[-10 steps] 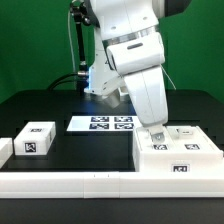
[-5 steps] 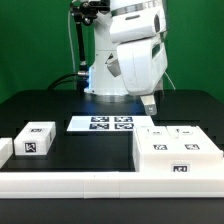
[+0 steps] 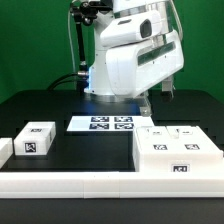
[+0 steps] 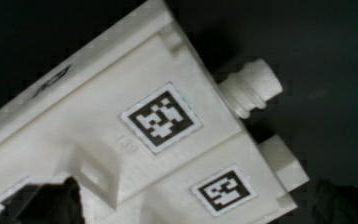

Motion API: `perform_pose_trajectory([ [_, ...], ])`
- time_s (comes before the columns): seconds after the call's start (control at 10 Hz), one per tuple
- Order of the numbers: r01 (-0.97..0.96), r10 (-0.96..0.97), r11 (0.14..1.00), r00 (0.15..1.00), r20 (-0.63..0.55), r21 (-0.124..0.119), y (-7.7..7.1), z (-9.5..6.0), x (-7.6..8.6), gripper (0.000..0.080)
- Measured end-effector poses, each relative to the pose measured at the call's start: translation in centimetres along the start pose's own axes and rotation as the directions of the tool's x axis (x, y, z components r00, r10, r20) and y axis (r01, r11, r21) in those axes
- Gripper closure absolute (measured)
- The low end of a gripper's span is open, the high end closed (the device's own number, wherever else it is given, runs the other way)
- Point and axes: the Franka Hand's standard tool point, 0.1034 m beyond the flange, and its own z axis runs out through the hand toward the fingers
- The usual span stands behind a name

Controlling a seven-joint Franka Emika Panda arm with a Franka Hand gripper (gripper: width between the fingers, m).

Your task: Assemble cabinet

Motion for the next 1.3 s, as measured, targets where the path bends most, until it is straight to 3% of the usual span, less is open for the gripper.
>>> perform_pose_trajectory([
  [0.2, -0.242, 0.242, 0.97, 0.97, -0.003, -0.035, -1.4, -1.0, -0.4, 0.0151],
  [0.3, -0.404, 0.403, 0.913, 0.914, -0.037, -0.05, -2.4, -1.0, -0.1, 0.0151],
  [0.4, -0.52, 0.517, 0.853, 0.853, -0.069, -0.045, -3.7, -0.4, 0.1, 0.0151],
  [0.5, -0.598, 0.595, 0.802, 0.8, -0.08, -0.012, -3.8, 0.1, -0.2, 0.0151],
  [0.9, -0.729, 0.728, 0.684, 0.682, -0.068, 0.011, -4.4, 0.2, 0.0, 0.0151],
  [1.1, -0.748, 0.748, 0.663, 0.663, -0.036, -0.012, -5.6, 0.8, 0.0, 0.0151],
  [1.2, -0.735, 0.735, 0.677, 0.678, -0.033, -0.041, -6.4, 1.4, 0.0, 0.0151],
  [1.3, -0.728, 0.726, 0.684, 0.686, -0.051, -0.047, -6.6, 1.8, -0.2, 0.0151],
])
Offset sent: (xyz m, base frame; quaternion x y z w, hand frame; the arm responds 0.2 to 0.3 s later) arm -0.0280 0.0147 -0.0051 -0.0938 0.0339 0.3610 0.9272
